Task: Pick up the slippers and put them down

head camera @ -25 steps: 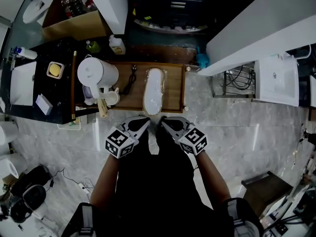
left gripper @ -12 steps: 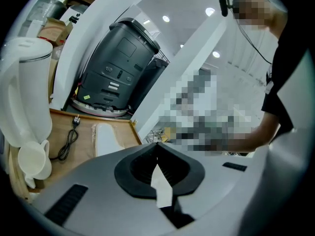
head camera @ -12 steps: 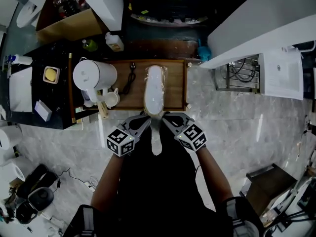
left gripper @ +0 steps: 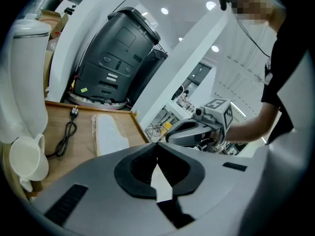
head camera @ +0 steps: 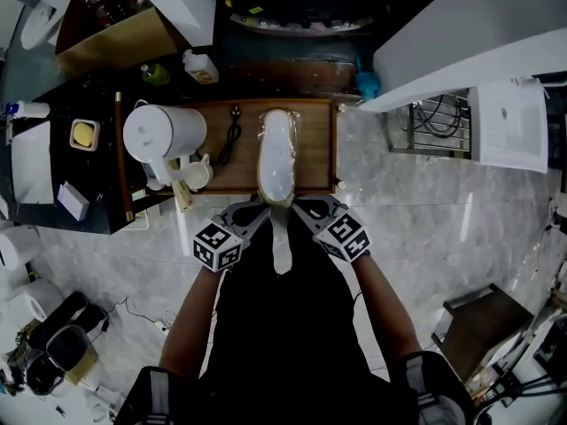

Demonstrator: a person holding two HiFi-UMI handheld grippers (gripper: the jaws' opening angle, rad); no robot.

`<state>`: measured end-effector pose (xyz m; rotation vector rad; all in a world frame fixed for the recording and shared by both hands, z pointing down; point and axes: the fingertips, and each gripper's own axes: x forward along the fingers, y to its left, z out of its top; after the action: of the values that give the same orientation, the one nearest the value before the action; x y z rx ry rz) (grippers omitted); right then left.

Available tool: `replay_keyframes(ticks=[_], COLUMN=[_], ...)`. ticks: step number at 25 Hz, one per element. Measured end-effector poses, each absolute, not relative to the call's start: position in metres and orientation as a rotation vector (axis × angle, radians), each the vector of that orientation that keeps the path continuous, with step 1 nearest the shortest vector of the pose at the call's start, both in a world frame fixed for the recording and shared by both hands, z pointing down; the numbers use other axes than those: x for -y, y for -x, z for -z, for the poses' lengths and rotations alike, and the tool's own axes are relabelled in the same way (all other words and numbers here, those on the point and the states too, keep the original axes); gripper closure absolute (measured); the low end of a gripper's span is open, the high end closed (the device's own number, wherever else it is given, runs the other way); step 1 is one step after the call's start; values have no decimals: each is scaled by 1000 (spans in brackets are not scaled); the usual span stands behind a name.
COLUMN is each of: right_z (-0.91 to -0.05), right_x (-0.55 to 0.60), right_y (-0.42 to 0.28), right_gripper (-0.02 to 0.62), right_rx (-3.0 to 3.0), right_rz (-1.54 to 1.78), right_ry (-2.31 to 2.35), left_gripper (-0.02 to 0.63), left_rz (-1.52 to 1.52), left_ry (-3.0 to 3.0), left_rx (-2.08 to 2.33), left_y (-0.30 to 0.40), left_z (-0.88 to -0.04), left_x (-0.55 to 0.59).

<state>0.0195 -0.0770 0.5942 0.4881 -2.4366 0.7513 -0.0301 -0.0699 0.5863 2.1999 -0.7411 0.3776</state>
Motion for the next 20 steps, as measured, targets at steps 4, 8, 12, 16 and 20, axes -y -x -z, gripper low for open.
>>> replay_keyframes(ticks=[4, 8, 12, 16, 20], right_z=[-603, -615, -626, -638, -652], right_x=[83, 86, 86, 88, 89], right_y=[-18, -16, -17, -19, -19], right_gripper=[588, 588, 588, 588, 588], right_rx=[2423, 2404, 2376, 2354, 2336], right_rz=[-750, -742, -741, -762, -792], right_ry=[-488, -476, -467, -477, -483], left_gripper=[595, 595, 594, 594, 594], left_rz=[-380, -398, -426, -433, -422], left_ry=[-2186, -2181, -2185, -2168, -2138], left_rx=[733, 721, 704, 702, 703], left_y=[31, 33, 33, 34, 37], left_z=[-597, -609, -619, -630, -640], left_x=[74, 77, 79, 83, 86])
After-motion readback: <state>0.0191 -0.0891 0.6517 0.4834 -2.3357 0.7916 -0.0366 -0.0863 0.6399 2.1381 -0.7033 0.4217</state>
